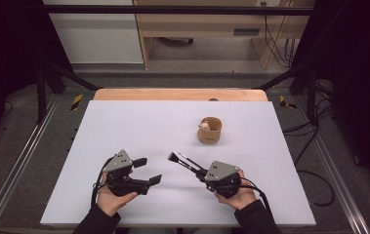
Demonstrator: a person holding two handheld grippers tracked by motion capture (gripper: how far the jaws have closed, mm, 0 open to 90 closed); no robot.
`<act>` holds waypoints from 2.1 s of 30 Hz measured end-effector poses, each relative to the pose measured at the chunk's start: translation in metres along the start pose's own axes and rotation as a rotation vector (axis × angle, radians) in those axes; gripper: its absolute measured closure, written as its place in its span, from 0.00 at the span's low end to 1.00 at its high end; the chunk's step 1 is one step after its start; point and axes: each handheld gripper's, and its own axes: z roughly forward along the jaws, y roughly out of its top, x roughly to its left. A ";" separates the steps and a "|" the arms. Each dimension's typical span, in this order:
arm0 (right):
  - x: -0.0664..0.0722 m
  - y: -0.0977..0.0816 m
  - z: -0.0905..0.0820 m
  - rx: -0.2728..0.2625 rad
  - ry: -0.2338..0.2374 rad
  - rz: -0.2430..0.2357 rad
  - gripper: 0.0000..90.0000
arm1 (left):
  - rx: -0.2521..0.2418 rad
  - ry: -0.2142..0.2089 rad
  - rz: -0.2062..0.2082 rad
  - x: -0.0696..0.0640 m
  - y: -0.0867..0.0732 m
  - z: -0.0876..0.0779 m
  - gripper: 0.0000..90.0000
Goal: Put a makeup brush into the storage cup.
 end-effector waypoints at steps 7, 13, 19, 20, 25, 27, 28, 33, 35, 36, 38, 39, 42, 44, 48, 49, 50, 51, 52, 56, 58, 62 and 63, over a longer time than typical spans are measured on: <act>0.002 -0.001 0.002 -0.037 0.019 0.045 0.88 | -0.027 -0.005 -0.017 -0.005 -0.001 0.004 0.17; 0.003 0.000 0.003 -0.062 0.019 0.084 0.88 | -0.055 -0.013 -0.022 -0.009 0.001 0.007 0.18; 0.004 0.001 0.003 -0.089 0.017 0.114 0.88 | -0.080 -0.030 -0.035 -0.012 0.004 0.009 0.18; 0.003 0.001 0.003 -0.096 0.020 0.117 0.88 | -0.083 -0.032 -0.032 -0.012 0.005 0.009 0.19; 0.003 0.002 0.002 -0.116 0.031 0.135 0.88 | -0.106 -0.046 -0.041 -0.014 0.010 0.011 0.19; 0.003 0.003 0.002 -0.121 0.028 0.139 0.88 | -0.114 -0.046 -0.042 -0.015 0.012 0.012 0.19; 0.004 0.003 0.002 -0.123 0.030 0.141 0.88 | -0.117 -0.051 -0.043 -0.016 0.013 0.013 0.19; 0.003 0.005 0.000 -0.144 0.036 0.156 0.88 | -0.137 -0.060 -0.050 -0.018 0.018 0.017 0.19; 0.003 0.005 0.000 -0.151 0.037 0.161 0.88 | -0.147 -0.064 -0.054 -0.020 0.019 0.019 0.19; 0.003 0.006 0.000 -0.153 0.038 0.161 0.88 | -0.149 -0.066 -0.057 -0.020 0.020 0.020 0.19; 0.003 0.006 -0.001 -0.160 0.040 0.161 0.88 | -0.154 -0.073 -0.059 -0.021 0.021 0.021 0.20; 0.003 0.006 -0.001 -0.161 0.044 0.164 0.88 | -0.157 -0.076 -0.059 -0.021 0.021 0.022 0.20; 0.004 0.007 0.000 -0.164 0.048 0.167 0.88 | -0.158 -0.082 -0.063 -0.023 0.022 0.025 0.21; 0.004 0.008 0.000 -0.168 0.051 0.168 0.88 | -0.161 -0.089 -0.066 -0.023 0.022 0.026 0.22; 0.005 0.009 0.000 -0.172 0.054 0.172 0.88 | -0.172 -0.094 -0.076 -0.023 0.023 0.027 0.24; 0.005 0.009 0.001 -0.173 0.054 0.172 0.88 | -0.175 -0.097 -0.080 -0.024 0.023 0.027 0.25; 0.005 0.010 0.001 -0.175 0.055 0.173 0.88 | -0.175 -0.100 -0.084 -0.023 0.023 0.028 0.26; 0.006 0.010 0.001 -0.178 0.057 0.174 0.88 | -0.176 -0.100 -0.086 -0.023 0.023 0.028 0.26; 0.006 0.010 0.001 -0.180 0.058 0.174 0.88 | -0.176 -0.103 -0.089 -0.023 0.023 0.029 0.27; 0.007 0.012 0.002 -0.185 0.062 0.175 0.88 | -0.177 -0.105 -0.100 -0.023 0.023 0.031 0.31; 0.007 0.012 0.002 -0.189 0.063 0.174 0.88 | -0.177 -0.105 -0.105 -0.023 0.023 0.032 0.32; 0.008 0.013 0.003 -0.191 0.066 0.174 0.88 | -0.176 -0.110 -0.114 -0.023 0.023 0.033 0.37; 0.008 0.013 0.004 -0.191 0.066 0.173 0.88 | -0.177 -0.110 -0.115 -0.023 0.024 0.033 0.39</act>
